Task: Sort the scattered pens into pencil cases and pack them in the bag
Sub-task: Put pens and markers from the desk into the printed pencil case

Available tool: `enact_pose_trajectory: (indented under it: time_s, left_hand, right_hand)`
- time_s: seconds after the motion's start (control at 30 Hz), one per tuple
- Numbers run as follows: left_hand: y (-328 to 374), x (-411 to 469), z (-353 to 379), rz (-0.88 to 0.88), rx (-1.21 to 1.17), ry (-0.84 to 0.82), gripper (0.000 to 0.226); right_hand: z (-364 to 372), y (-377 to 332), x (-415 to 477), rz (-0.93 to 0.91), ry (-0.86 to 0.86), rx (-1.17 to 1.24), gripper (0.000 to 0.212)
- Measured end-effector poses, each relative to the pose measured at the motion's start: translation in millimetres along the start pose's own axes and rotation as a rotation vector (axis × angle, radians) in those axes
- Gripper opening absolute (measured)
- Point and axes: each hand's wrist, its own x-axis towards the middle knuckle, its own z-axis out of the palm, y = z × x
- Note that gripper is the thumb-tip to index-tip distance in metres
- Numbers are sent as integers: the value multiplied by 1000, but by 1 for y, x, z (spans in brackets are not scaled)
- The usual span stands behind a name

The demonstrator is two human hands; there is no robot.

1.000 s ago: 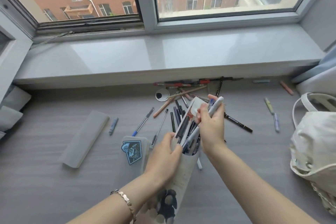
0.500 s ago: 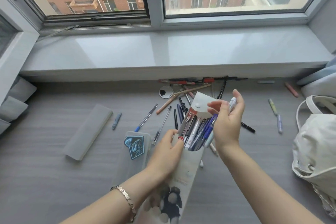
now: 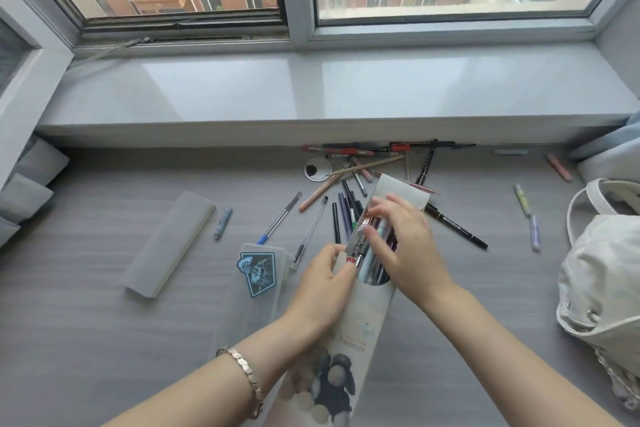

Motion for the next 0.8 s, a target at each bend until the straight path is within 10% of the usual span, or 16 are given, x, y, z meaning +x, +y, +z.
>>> enact_pose_trajectory:
  time_s: [0.17, 0.33, 0.57, 0.8]
  left_hand:
    - [-11, 6, -14, -29, -7, 87, 9]
    - [-19, 22, -60, -61, -7, 360, 19]
    - [-38, 44, -120, -127, -35, 593, 26]
    - [-55, 53, -141, -124, -32, 558, 20]
  right_hand:
    - [-5, -11, -1, -238, -353, 109, 46]
    - [15, -6, 36, -205, 71, 100, 22]
    - [103, -4, 62, -787, -611, -598, 54]
    - [113, -20, 86, -889, -822, -803, 16]
